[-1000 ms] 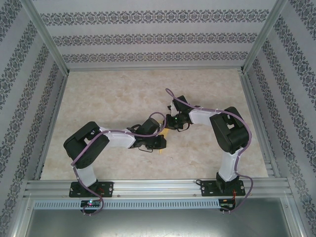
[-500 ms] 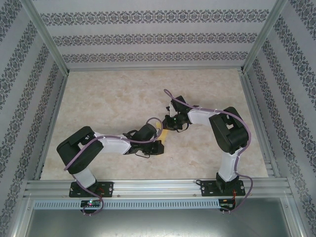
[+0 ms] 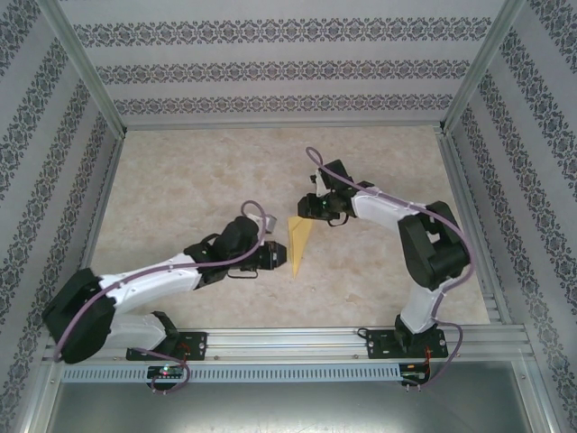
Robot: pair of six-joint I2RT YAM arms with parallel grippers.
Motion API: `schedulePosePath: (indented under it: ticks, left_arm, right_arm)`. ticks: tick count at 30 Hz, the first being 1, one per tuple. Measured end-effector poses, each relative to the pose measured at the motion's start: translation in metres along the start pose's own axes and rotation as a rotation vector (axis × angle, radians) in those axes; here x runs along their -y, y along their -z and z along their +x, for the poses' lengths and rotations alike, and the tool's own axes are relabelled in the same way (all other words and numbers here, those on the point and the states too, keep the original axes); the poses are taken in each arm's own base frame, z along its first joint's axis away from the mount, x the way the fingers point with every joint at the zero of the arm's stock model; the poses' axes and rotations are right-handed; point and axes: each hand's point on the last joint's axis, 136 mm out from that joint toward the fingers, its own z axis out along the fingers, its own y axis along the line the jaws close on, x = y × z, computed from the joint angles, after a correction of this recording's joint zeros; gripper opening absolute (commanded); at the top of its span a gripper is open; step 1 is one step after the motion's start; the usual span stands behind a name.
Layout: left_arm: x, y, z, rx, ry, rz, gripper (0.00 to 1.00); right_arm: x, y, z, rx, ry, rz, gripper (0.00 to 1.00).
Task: Fold a paper plane with a square sheet of paper (fold left side to right side)
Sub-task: Fold the wing for the fifth time at the center of the table, then turn over the paper plane at the center of the table.
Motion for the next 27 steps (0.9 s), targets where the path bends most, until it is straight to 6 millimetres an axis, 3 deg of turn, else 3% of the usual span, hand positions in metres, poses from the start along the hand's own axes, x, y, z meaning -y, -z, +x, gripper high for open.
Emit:
schedulePosePath:
  ticks: [5,9,12,15,20,27]
  left_arm:
    - [-0.030,0.026,-0.032,0.178,-0.017,-0.187,0.41]
    - [-0.049,0.033,-0.041,0.229,-0.020,-0.307,0.43]
    - [-0.057,0.033,-0.042,0.239,-0.020,-0.348,0.43]
    - [-0.061,0.032,-0.042,0.238,-0.020,-0.365,0.43]
    - [-0.062,0.032,-0.042,0.243,-0.018,-0.373,0.44]
    - [-0.064,0.035,-0.044,0.251,-0.014,-0.379,0.44]
  right_arm:
    - [-0.018,0.041,-0.016,0.138,0.052,0.068,0.63]
    - [-0.029,0.035,0.016,0.105,0.094,0.151,0.72]
    - [-0.032,0.021,0.046,0.047,0.128,0.224,0.72]
    - [-0.023,0.005,0.065,-0.004,0.134,0.293,0.70]
    - [0.000,-0.010,0.080,-0.060,0.112,0.386,0.63]
    - [0.005,-0.012,0.087,-0.078,0.109,0.420,0.35]
